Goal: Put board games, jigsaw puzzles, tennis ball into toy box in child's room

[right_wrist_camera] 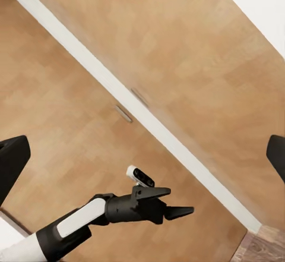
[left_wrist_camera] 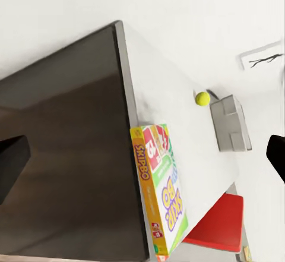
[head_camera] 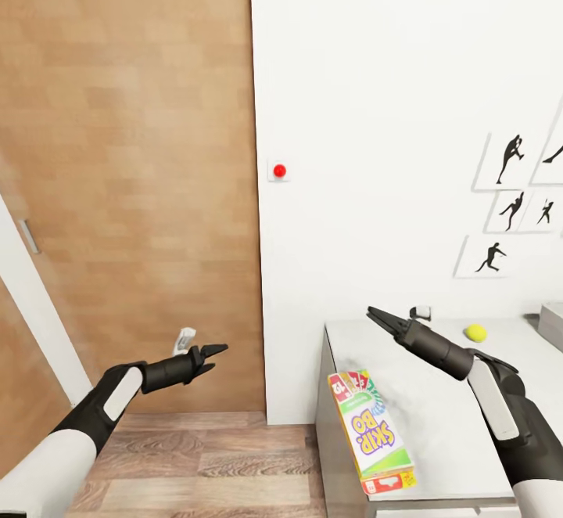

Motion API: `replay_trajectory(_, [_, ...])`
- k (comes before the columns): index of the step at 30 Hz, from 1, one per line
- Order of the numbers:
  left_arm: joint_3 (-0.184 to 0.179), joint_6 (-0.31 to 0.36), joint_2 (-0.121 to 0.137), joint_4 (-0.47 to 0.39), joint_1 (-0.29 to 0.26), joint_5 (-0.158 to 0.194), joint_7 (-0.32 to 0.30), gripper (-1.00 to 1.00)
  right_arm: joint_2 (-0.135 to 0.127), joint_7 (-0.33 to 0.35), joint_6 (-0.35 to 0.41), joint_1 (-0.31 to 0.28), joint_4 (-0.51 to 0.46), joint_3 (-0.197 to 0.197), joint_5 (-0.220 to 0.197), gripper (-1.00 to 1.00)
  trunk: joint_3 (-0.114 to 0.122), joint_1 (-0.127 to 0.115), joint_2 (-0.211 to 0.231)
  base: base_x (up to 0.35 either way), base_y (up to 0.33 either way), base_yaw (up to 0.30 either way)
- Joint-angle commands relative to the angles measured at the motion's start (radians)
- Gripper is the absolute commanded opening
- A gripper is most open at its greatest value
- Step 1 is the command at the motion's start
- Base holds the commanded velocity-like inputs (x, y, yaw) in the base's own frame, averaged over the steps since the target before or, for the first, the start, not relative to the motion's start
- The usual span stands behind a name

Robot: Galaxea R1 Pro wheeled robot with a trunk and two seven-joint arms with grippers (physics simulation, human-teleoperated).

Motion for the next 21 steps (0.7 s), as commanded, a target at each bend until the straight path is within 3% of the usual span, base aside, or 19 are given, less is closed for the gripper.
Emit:
replay_trajectory(1, [-0.004,0.000,-0.005,0.001,-0.001,0.009,0.001,1.00,0.000,0.003,0.006,0.001,0.000,0.000,-0.004,1.00,-0.005,0.004,-0.009,0.000,0.000,0.000])
replay_trajectory(8, [-0.007,-0.029,-0.041,0.017,-0.001,0.003,0.002,1.00,0.000,0.013,0.004,0.031,0.000,-0.001,-0.004,1.00,-0.027,0.031,-0.058,0.000,0.000,0.000])
replay_trajectory(21, [-0.007,-0.046,-0.056,0.044,-0.001,0.009,-0.016,1.00,0.009,0.013,0.002,0.036,-0.001,0.002,0.001,1.00,-0.068,0.081,-0.149,0.000,0.000,0.000])
